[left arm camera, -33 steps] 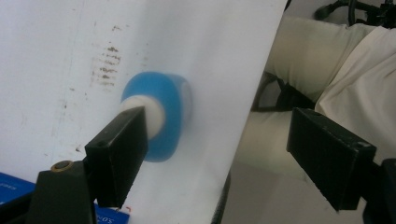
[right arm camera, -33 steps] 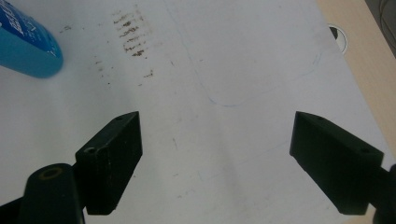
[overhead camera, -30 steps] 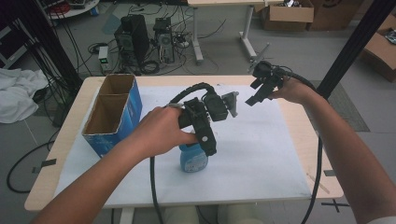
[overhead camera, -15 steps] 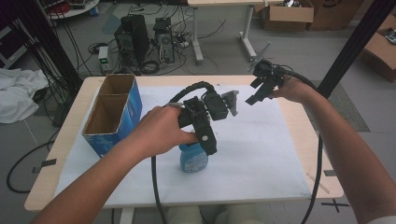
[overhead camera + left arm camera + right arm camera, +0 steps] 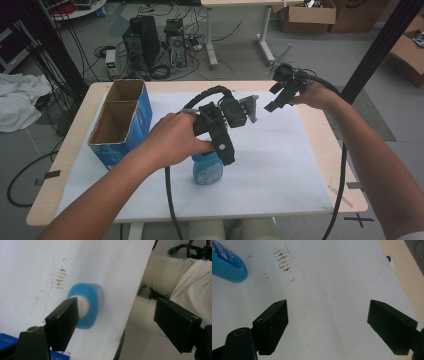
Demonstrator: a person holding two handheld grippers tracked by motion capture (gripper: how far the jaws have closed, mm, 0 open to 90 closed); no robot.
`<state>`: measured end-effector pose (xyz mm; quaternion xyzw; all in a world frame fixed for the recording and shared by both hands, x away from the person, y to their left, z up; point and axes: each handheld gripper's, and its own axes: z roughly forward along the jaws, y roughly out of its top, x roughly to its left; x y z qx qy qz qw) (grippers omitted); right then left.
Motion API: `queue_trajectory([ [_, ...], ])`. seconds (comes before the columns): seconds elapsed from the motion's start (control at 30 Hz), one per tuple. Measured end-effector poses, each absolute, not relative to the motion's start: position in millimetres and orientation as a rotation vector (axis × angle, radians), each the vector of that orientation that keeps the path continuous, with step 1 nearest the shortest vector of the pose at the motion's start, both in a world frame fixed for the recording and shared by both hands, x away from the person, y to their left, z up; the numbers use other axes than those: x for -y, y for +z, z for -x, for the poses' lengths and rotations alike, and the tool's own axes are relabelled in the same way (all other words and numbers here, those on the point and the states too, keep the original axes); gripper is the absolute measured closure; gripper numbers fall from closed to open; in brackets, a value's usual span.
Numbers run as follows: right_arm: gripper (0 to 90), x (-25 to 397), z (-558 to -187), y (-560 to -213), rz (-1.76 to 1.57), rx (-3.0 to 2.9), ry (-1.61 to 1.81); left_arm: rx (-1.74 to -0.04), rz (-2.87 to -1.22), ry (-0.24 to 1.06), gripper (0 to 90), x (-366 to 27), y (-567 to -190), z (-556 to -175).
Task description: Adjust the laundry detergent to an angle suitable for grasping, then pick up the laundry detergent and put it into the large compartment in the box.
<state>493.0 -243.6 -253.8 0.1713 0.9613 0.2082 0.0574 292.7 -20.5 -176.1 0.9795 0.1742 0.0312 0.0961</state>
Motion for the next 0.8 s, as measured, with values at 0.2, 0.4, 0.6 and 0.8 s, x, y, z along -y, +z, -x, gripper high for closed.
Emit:
queue_trajectory([
  [0.2,17.1,245,-491,-251,-0.522,-2.909,0.641,-0.514,-2.901,0.097,21.0,21,-176,-293],
  [0.4,17.1,249,-490,-249,-0.526,-2.900,0.643,-0.546,-2.873,0.106,20.8,20,-172,-294],
  [0.6,17.0,249,-489,-248,-0.524,-2.897,0.652,-0.569,-2.862,0.144,19.7,19,-169,-298],
  [0.8,17.0,248,-489,-249,-0.526,-2.903,0.642,-0.573,-2.862,0.154,19.7,17,-169,-304],
])
